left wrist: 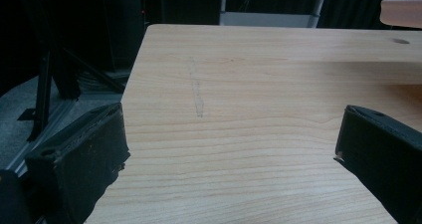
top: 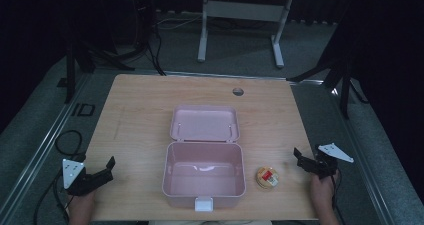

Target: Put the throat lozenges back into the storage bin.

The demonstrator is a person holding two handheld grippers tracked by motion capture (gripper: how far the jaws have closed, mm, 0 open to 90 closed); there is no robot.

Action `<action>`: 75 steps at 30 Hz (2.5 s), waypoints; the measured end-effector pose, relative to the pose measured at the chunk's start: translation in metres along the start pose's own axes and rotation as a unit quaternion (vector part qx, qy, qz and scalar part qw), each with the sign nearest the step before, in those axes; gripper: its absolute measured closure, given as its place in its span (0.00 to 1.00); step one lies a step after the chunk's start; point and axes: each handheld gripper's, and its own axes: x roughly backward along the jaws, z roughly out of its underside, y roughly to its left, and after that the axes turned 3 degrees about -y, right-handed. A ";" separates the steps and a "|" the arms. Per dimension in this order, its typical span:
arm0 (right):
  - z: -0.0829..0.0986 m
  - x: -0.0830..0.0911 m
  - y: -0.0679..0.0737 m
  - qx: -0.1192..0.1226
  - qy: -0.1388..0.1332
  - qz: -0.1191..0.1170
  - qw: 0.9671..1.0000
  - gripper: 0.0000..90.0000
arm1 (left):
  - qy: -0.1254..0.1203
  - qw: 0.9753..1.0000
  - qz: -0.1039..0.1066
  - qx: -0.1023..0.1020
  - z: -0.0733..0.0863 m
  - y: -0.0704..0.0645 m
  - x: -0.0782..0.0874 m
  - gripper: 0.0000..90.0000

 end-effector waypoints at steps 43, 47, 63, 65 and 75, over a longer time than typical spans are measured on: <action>-0.029 0.016 0.019 0.205 0.409 -0.180 0.871 0.15 | -0.003 1.000 0.004 0.004 0.000 0.001 0.000 0.00; -0.030 0.016 0.024 0.222 0.449 -0.195 0.843 0.14 | -0.003 1.000 0.004 0.004 0.000 0.001 0.000 0.00; -0.032 0.018 0.056 0.294 0.503 -0.250 0.773 0.15 | -0.003 1.000 0.006 0.003 0.000 0.001 0.000 0.00; -0.033 0.017 0.060 0.306 0.503 -0.247 0.769 0.15 | -0.004 1.000 0.006 0.003 0.000 0.001 0.001 0.00; -0.041 0.013 0.090 0.343 0.499 -0.285 0.743 0.15 | -0.004 1.000 0.007 0.002 0.000 0.001 0.001 0.00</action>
